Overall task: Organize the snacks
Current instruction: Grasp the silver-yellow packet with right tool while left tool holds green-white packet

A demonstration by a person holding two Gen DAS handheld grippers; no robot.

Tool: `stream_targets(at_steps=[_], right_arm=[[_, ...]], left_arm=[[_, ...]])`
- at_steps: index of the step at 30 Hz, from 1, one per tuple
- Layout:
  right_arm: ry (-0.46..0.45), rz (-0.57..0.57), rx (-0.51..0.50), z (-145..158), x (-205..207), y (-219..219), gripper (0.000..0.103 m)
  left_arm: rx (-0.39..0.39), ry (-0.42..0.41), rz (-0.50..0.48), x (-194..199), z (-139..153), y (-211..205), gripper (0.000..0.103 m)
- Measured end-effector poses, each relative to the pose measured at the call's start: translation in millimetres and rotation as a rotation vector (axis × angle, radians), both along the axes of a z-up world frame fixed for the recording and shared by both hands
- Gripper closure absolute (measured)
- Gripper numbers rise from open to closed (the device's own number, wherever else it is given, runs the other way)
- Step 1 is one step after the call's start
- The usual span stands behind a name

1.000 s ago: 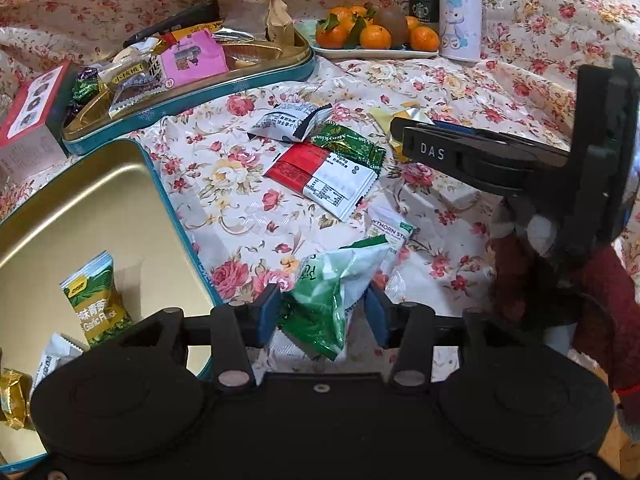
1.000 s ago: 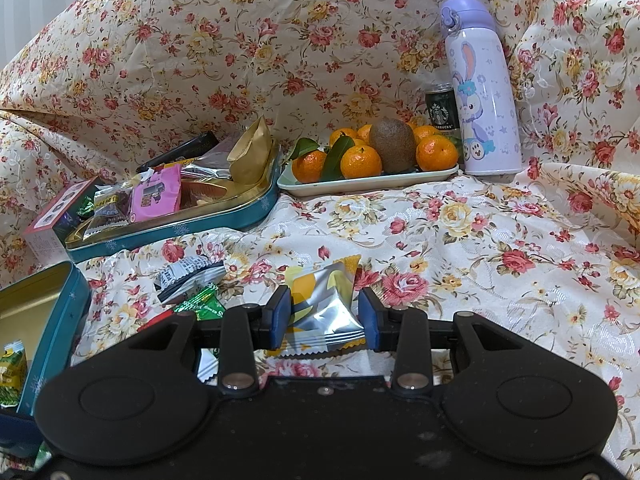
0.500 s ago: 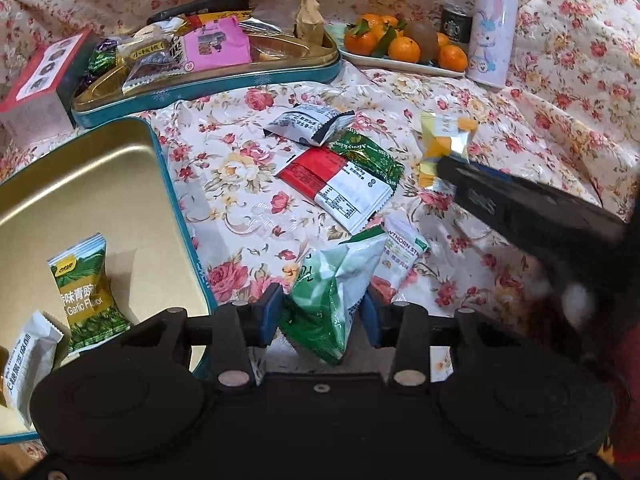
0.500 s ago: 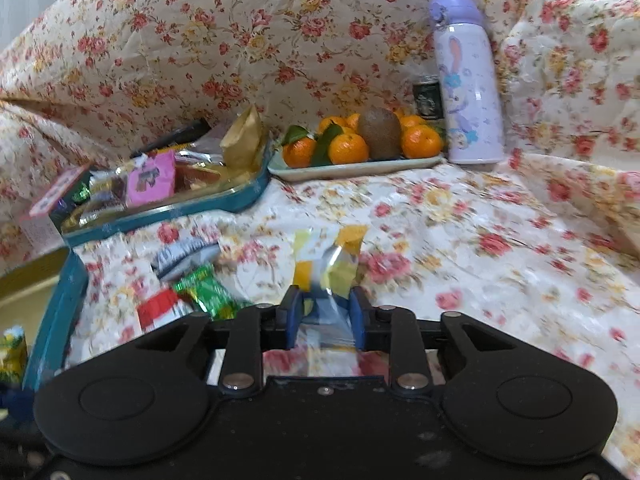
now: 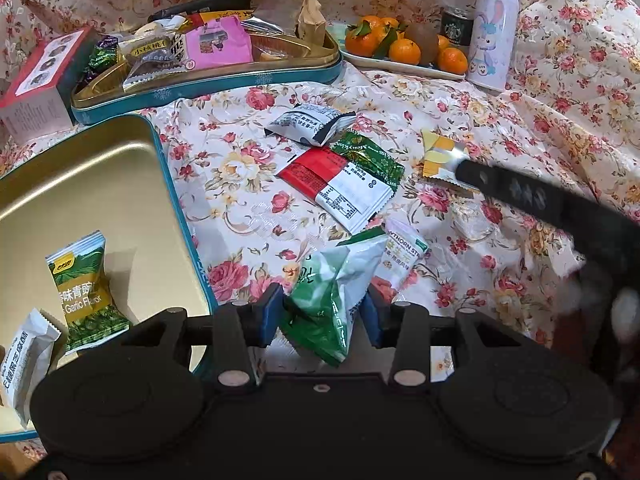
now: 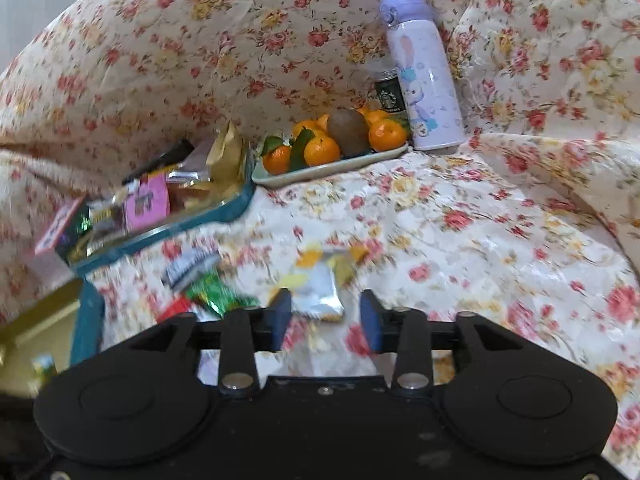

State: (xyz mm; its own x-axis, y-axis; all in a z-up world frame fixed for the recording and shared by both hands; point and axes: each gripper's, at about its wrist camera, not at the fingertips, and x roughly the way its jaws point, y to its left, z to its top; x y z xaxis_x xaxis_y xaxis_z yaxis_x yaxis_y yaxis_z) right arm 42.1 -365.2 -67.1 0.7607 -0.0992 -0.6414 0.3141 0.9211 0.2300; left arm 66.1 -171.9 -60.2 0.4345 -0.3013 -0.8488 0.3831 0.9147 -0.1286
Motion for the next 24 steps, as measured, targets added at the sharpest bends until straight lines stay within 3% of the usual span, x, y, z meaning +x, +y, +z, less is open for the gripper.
stream_targets(at_steps=[5, 9, 19, 21, 24], right_arm=[[0.048, 0.005, -0.056, -0.3, 33.7, 7.9, 0.057], [0.099, -0.019, -0.039, -7.9, 49.7, 6.9, 0.056], [0.119, -0.010, -0.133, -15.1, 66.3, 20.1, 0.051], [0.119, -0.002, -0.157, -15.1, 64.8, 21.6, 0.058], [0.111, 0.019, -0.164, -14.1, 57.8, 20.5, 0.060]], left_arm=[[0.009, 0.013, 0.005, 1.8, -2.7, -0.7, 0.055], [0.038, 0.005, 0.000, -0.5, -3.0, -4.4, 0.055], [-0.057, 0.069, 0.039, 8.6, -2.4, 9.2, 0.055], [-0.057, 0.070, 0.042, 8.9, -2.5, 8.6, 0.055], [-0.046, 0.058, 0.039, 6.5, -3.0, 6.4, 0.055]])
